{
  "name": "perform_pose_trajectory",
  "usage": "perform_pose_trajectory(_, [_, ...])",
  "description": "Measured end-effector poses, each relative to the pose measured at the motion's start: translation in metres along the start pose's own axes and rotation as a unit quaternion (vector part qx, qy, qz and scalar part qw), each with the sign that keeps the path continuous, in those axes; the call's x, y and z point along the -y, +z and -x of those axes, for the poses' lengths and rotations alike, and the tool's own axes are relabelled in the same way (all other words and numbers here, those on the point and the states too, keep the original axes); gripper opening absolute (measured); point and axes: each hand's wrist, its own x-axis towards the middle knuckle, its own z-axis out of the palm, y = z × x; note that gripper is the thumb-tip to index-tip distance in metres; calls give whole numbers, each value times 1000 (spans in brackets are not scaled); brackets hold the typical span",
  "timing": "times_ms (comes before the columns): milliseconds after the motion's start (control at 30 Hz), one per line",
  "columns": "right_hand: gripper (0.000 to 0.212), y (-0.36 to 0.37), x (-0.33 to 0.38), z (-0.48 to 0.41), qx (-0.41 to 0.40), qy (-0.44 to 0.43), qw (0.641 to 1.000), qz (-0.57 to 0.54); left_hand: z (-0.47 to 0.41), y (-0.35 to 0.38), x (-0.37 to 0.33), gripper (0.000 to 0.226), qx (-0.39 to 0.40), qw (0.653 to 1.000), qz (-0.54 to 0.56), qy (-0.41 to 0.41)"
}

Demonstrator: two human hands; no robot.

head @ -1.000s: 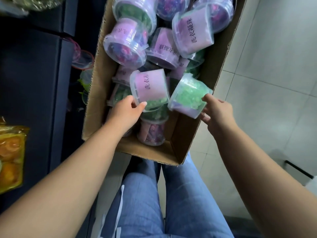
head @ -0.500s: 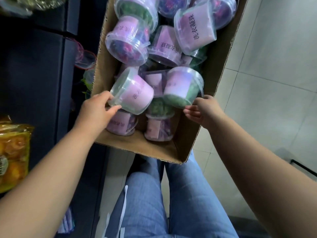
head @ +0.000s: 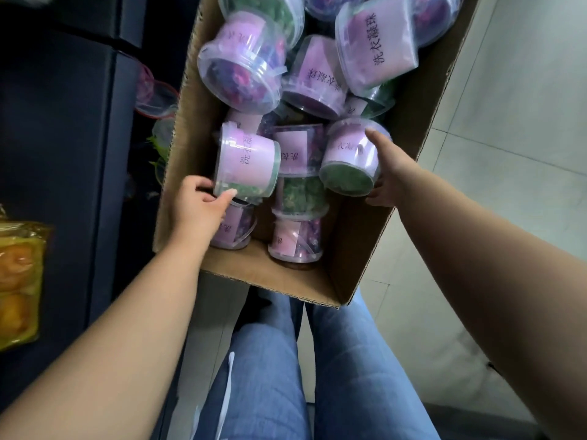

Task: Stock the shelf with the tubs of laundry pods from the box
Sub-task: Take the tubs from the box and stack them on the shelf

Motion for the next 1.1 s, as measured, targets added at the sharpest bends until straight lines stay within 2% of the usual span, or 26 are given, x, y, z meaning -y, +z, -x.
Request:
perform_pose_trajectory(33, [86, 3, 1, -3, -1, 5, 1000, 8, 4, 4, -2, 29, 22, 994, 80, -72])
perform_pose_trajectory(67, [89, 7, 2, -5, -5, 9, 1000, 25, 10, 9, -5, 25, 59, 972, 173, -147])
perform_pose_trajectory(100, [91, 10, 2, -7, -10, 13, 999, 46, 14, 14, -7, 25, 99, 937, 262, -210])
perform_pose_trajectory(167, [92, 14, 3, -8, -4, 23, 997, 68, 17, 23, -10, 37, 165, 873, 368, -274])
perform_pose_trajectory(267, [81, 10, 4, -8, 14, 43, 997, 67, 15, 34, -16, 68, 187, 828, 450, -277])
perform_pose_trajectory(333, [70, 7, 2, -4, 12, 40, 998, 48, 14, 42, -21, 76, 181, 807, 495, -268])
perform_pose_trajectory(433, [76, 7, -7, 1, 27, 23, 999, 16, 16, 51, -32, 83, 167, 780, 544, -261])
perform_pose_trajectory(500, [75, 9, -15, 4, 45, 17, 999, 4, 15, 56, -42, 84, 138, 777, 555, -262])
perform_pose_trajectory(567, [86, 10, -23, 5, 55, 9, 998, -5, 11, 60, -51, 82, 111, 785, 546, -269])
perform_pose_trajectory(633, [105, 12, -30, 1, 37, -17, 999, -2, 9, 62, -57, 67, 103, 803, 527, -261])
perform_pose_trajectory(733, [118, 17, -36, -7, -11, -70, 997, 17, 4, 68, -51, 44, 59, 800, 531, -271])
perform_pose_trajectory(767, [121, 20, -37, -8, -17, -83, 996, 17, 2, 66, -46, 46, 47, 808, 525, -263])
perform_pose_trajectory(833, [125, 20, -37, -10, -21, -119, 992, 17, -2, 60, -38, 66, 30, 823, 514, -242])
perform_pose_trajectory(900, [122, 19, -37, -9, -29, -142, 989, 32, -4, 53, -29, 79, 31, 825, 512, -236])
perform_pose_trajectory(1000, [132, 15, -37, 5, -6, -135, 991, -17, 1, 38, -15, 83, 73, 840, 490, -223])
perform_pose_trajectory(1067, [145, 7, -39, 21, 18, -153, 987, -36, 14, 24, -10, 91, 116, 859, 460, -193])
perform_pose_trajectory(1100, [144, 1, -39, 33, 30, -169, 984, -37, 21, 17, -10, 98, 142, 870, 439, -175])
